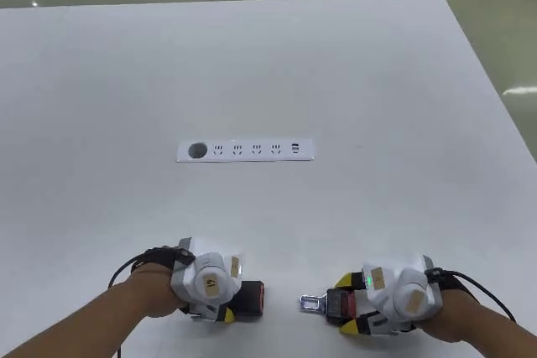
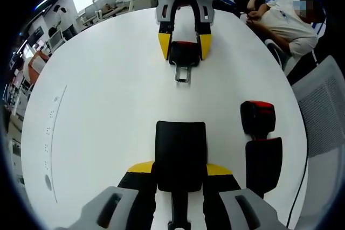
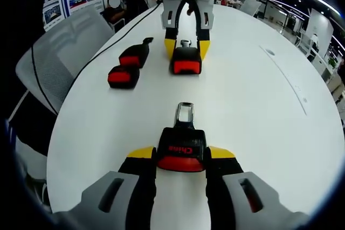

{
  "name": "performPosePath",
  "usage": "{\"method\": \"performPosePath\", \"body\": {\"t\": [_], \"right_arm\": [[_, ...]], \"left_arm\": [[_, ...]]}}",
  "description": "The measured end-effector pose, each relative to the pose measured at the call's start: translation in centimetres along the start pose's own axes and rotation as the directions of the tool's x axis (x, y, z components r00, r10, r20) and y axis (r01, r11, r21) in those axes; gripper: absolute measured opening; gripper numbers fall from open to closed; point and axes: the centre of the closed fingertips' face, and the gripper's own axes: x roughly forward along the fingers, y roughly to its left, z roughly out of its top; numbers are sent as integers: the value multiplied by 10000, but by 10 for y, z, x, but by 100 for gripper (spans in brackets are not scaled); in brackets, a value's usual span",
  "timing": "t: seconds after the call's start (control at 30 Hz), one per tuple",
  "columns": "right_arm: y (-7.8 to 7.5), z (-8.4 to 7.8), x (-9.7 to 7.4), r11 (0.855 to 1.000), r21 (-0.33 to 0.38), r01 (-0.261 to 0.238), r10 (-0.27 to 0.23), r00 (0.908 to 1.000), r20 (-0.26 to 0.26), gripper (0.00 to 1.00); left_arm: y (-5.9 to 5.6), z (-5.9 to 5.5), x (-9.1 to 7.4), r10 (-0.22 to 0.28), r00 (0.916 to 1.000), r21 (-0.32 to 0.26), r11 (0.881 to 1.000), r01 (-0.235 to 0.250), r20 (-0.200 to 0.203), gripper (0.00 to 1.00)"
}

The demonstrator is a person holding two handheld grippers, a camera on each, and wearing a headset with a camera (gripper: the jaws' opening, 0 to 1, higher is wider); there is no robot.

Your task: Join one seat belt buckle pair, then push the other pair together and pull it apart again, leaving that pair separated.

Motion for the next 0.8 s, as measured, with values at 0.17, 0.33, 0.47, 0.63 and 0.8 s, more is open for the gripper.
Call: {"method": "performPosePath", "body": {"t": [0.17, 0.33, 0.47, 0.63, 0.8], "right_arm": [[4, -5, -3, 10000, 31, 36, -36, 10000, -54, 33], [6, -9, -7, 10000, 34, 10, -10, 9999, -141, 34], [5, -15, -9, 10000, 59, 37, -37, 9999, -148, 34], [7, -12, -12, 10000, 18, 44, -44, 9997, -241, 34], [7, -9, -14, 10000, 2, 66, -66, 9996, -288, 34]], "left_arm": [[0, 0, 0, -13, 10000, 6, 10000, 13, 19, 33], [0, 1, -1, -7, 10000, 34, 10000, 7, 49, 34], [-1, 2, -2, 3, 9999, 17, 10000, -4, 113, 34], [-1, 1, -1, 15, 10000, 80, 10000, -16, 61, 34], [1, 1, -1, 1, 10000, 80, 10000, 0, -82, 34]]}}
